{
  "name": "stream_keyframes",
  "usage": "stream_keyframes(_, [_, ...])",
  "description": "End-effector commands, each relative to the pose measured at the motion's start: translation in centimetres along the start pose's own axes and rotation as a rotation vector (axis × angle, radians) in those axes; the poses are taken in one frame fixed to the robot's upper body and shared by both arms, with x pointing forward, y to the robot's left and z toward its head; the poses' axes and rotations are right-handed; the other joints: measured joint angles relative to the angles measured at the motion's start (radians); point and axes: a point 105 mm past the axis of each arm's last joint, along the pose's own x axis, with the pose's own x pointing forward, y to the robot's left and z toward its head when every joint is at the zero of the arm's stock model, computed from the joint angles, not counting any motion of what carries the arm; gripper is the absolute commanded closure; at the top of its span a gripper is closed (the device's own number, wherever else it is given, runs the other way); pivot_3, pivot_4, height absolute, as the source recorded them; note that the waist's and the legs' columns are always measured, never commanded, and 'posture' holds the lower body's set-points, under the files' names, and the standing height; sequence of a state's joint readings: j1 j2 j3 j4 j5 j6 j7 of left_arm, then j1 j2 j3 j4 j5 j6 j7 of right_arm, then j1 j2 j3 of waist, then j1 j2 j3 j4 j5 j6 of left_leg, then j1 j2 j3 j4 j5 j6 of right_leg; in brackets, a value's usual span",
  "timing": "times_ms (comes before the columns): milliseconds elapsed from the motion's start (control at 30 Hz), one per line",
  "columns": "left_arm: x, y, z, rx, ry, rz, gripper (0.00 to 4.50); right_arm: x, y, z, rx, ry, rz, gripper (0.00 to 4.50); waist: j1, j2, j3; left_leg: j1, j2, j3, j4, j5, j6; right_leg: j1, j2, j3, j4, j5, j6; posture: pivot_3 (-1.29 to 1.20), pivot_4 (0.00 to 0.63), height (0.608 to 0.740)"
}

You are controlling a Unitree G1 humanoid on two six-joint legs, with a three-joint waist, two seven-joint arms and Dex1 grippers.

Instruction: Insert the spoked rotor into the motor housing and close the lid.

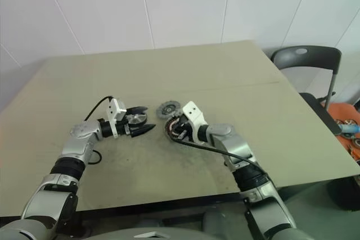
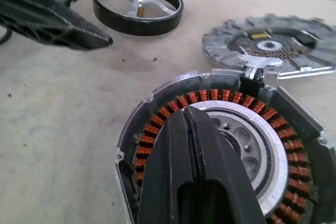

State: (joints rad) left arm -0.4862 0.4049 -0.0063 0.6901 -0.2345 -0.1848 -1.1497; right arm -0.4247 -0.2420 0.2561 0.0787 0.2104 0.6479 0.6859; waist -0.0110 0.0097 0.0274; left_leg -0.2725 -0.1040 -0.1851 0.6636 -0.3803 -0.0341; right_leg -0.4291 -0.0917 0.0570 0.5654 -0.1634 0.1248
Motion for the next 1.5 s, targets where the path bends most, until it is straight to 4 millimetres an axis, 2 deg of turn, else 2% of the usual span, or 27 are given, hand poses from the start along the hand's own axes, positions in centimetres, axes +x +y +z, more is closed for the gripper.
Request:
stream_keyframes(33, [0.1, 0.6, 1.2, 0.049, -0.024, 0.003, 0.00, -0.6, 0.3, 3.9, 0.043, -0.188, 0.023, 4.49, 0.000, 0.000, 0.000, 0.000, 0.000, 0.000, 0.000, 0.000, 0.000, 0.000, 0.000, 0.000, 0.000, 0.000, 0.000, 0.00, 0.000, 0.740])
stream_keyframes(100, [0.1, 0.6, 1.1, 0.049, -0.021, 0.004, 0.00, -0.8, 0.8, 4.6, 0.048, -0.219, 0.052, 4.49, 0.000, 0.000, 0.000, 0.000, 0.000, 0.000, 0.000, 0.000, 0.000, 0.000, 0.000, 0.000, 0.000, 0.000, 0.000, 0.00, 0.000, 0.740])
stream_keyframes(167, [0.1, 0.5, 1.0, 0.049, -0.022, 0.002, 0.00, -0.8, 0.8, 4.5, 0.041, -0.208, 0.046, 4.49, 0.000, 0.000, 0.000, 0.000, 0.000, 0.000, 0.000, 0.000, 0.000, 0.000, 0.000, 0.000, 0.000, 0.000, 0.000, 0.00, 0.000, 0.740])
stream_keyframes(367, [0.1, 0.4, 0.9, 0.052, -0.022, 0.003, 0.00, -0.3, -0.4, 1.2, -0.048, -0.036, -0.036, 4.49, 0.000, 0.000, 0.000, 0.000, 0.000, 0.000, 0.000, 0.000, 0.000, 0.000, 0.000, 0.000, 0.000, 0.000, 0.000, 0.00, 0.000, 0.740])
stream_keyframes(500, [0.1, 0.4, 0.9, 0.052, -0.022, 0.005, 0.00, -0.3, -0.8, 0.1, -0.065, 0.022, -0.058, 4.49, -0.002, 0.000, 0.000, 0.000, 0.000, 0.000, 0.000, 0.000, 0.000, 0.000, 0.000, 0.000, 0.000, 0.000, 0.000, 0.00, 0.000, 0.740])
stream_keyframes(667, [-0.1, 0.5, 1.0, 0.055, -0.020, 0.007, 0.00, -0.2, 0.3, -1.3, -0.040, 0.081, 0.009, 4.49, 0.000, 0.000, 0.000, 0.000, 0.000, 0.000, 0.000, 0.000, 0.000, 0.000, 0.000, 0.000, 0.000, 0.000, 0.000, 0.00, 0.000, 0.740])
stream_keyframes(833, [-0.1, 0.6, 1.0, 0.055, -0.019, 0.009, 0.00, 0.0, 0.7, -0.1, 0.055, 0.003, 0.032, 4.49, -0.002, 0.000, 0.000, 0.001, 0.000, 0.000, 0.000, 0.000, 0.000, 0.000, 0.000, 0.000, 0.000, 0.000, 0.000, 0.00, 0.000, 0.740])
stream_keyframes(900, [-0.1, 0.6, 1.0, 0.055, -0.019, 0.011, 0.00, 0.0, 0.6, -0.3, 0.052, 0.016, 0.025, 4.49, -0.001, 0.000, 0.000, 0.001, 0.000, 0.000, 0.000, 0.000, 0.000, 0.000, 0.000, 0.000, 0.000, 0.000, 0.000, 0.00, 0.000, 0.740])
stream_keyframes(1000, [-0.1, 0.5, 0.9, 0.055, -0.021, 0.012, 0.00, 0.0, -0.6, -0.6, 0.028, 0.034, -0.050, 4.49, 0.000, -0.001, 0.000, 0.001, 0.000, 0.000, 0.000, 0.000, 0.000, 0.000, 0.000, 0.000, 0.000, 0.000, 0.000, 0.00, 0.000, 0.740])
stream_keyframes(1100, [0.0, 0.4, 0.9, 0.055, -0.021, 0.011, 0.00, -0.1, -1.6, 0.7, 0.026, -0.037, -0.101, 4.49, 0.001, -0.001, 0.000, 0.001, 0.000, 0.000, 0.000, 0.000, 0.000, 0.000, 0.000, 0.000, 0.000, 0.000, 0.000, 0.00, 0.000, 0.740])
stream_keyframes(1200, [0.1, 0.3, 1.0, 0.056, -0.022, 0.007, 0.00, -0.5, -0.5, 3.3, 0.088, -0.173, -0.018, 4.49, 0.002, -0.001, 0.000, 0.000, 0.000, 0.000, 0.000, 0.000, 0.000, 0.000, 0.000, 0.000, 0.000, 0.000, 0.000, 0.00, 0.000, 0.740])
stream_keyframes(1300, [0.2, 0.2, 1.4, 0.053, -0.034, -0.001, 0.00, -1.4, 0.6, 4.9, 0.099, -0.255, 0.065, 4.49, 0.000, 0.000, 0.000, 0.000, 0.000, 0.000, 0.000, 0.000, 0.000, 0.000, 0.000, 0.000, 0.000, 0.000, 0.000, 0.00, 0.000, 0.740])
stream_keyframes(1400, [0.1, -0.1, 1.8, 0.042, -0.050, -0.017, 0.00, -2.2, 0.5, 5.6, 0.107, -0.289, 0.068, 4.49, -0.003, 0.000, 0.000, 0.000, 0.000, 0.000, -0.001, 0.000, 0.000, -0.001, 0.000, 0.000, 0.000, 0.000, 0.000, 0.00, 0.000, 0.740])
stream_keyframes(1500, [-0.6, -0.9, 2.1, 0.030, -0.064, -0.054, 0.00, -3.3, -0.7, 5.2, 0.152, -0.291, 0.013, 4.49, -0.002, 0.000, 0.000, 0.000, 0.001, 0.000, -0.001, 0.000, 0.000, -0.001, 0.000, 0.000, 0.000, 0.000, 0.000, 0.00, 0.000, 0.740])
